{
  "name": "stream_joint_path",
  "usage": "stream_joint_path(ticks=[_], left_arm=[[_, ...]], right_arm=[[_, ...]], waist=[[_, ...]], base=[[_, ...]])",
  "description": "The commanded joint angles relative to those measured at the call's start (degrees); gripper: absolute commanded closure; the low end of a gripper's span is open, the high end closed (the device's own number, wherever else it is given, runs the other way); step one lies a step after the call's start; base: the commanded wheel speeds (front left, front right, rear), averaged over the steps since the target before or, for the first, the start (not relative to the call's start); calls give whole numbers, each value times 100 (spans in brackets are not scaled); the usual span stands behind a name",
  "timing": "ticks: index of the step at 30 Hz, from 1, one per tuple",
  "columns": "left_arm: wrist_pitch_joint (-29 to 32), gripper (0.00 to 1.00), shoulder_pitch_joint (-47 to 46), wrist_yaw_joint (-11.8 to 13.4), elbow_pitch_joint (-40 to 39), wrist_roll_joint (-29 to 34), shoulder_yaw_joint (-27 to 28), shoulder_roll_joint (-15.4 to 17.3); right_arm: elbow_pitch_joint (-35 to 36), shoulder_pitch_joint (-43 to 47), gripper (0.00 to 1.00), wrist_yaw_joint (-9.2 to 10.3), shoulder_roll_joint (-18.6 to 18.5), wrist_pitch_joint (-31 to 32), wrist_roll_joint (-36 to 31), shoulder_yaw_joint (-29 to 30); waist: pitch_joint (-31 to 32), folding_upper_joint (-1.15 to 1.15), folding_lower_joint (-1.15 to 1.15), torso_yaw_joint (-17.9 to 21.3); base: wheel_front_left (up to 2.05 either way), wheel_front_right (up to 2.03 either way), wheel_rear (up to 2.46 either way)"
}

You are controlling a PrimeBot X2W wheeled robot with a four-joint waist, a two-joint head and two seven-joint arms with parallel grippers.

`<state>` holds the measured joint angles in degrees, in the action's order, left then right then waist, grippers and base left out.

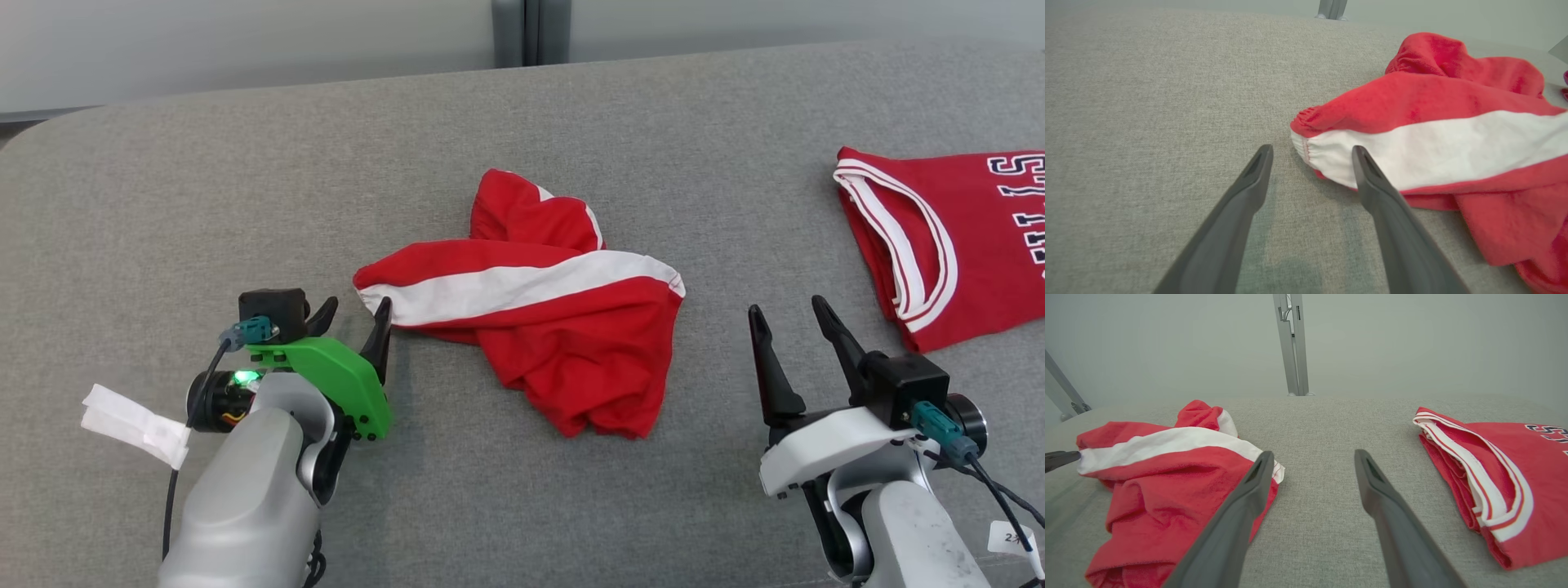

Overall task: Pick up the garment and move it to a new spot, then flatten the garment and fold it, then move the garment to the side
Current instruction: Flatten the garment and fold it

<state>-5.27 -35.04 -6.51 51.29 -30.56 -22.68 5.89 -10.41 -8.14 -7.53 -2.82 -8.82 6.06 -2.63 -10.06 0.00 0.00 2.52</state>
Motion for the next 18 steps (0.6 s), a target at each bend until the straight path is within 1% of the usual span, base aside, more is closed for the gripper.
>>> stream_joint_path(ticks=[1, 6, 8, 9, 10, 11, 14, 16, 18], left_arm=[[-62, 0, -112, -17, 76, -31, -4, -15], [-209, 0, -192, -60, 353, -190, -54, -78], [-249, 23, -223, -78, 433, -269, -74, -105], [-274, 37, -235, -83, 469, -323, -88, -127], [-297, 46, -244, -89, 500, -360, -93, -143], [-298, 52, -257, -95, 541, -389, -106, -155], [-335, 59, -298, -102, 618, -474, -152, -168], [-343, 59, -323, -96, 660, -575, -171, -176], [-316, 57, -357, -98, 697, -657, -238, -167]], right_arm=[[0, -71, 0, 9, -14, -43, -35, 5], [-57, -77, 0, 9, -13, -67, -49, 28], [-74, -78, 0, 9, -14, -76, -55, 26], [-87, -77, 0, 10, -14, -74, -59, 20], [-91, -79, 0, 9, -14, -73, -58, 10], [-92, -85, 0, 10, -14, -72, -58, -5], [-103, -105, 0, 9, -14, -72, -65, -41], [-108, -118, 0, 9, -14, -73, -67, -63], [-108, -128, 0, 9, -14, -68, -78, -87]], waist=[[-123, 0, 0, 130], [-109, 0, 0, 135], [-87, 0, 0, 136], [-76, 0, 0, 137], [-68, 0, 0, 141], [-59, 0, 0, 148], [-45, 0, 0, 171], [-44, 0, 0, 192], [-49, 0, 0, 216]], base=[[0, 0, 0], [0, 0, 0], [0, 0, 0], [0, 0, 0], [0, 0, 0], [0, 0, 0], [0, 0, 0], [0, 0, 0], [0, 0, 0]])
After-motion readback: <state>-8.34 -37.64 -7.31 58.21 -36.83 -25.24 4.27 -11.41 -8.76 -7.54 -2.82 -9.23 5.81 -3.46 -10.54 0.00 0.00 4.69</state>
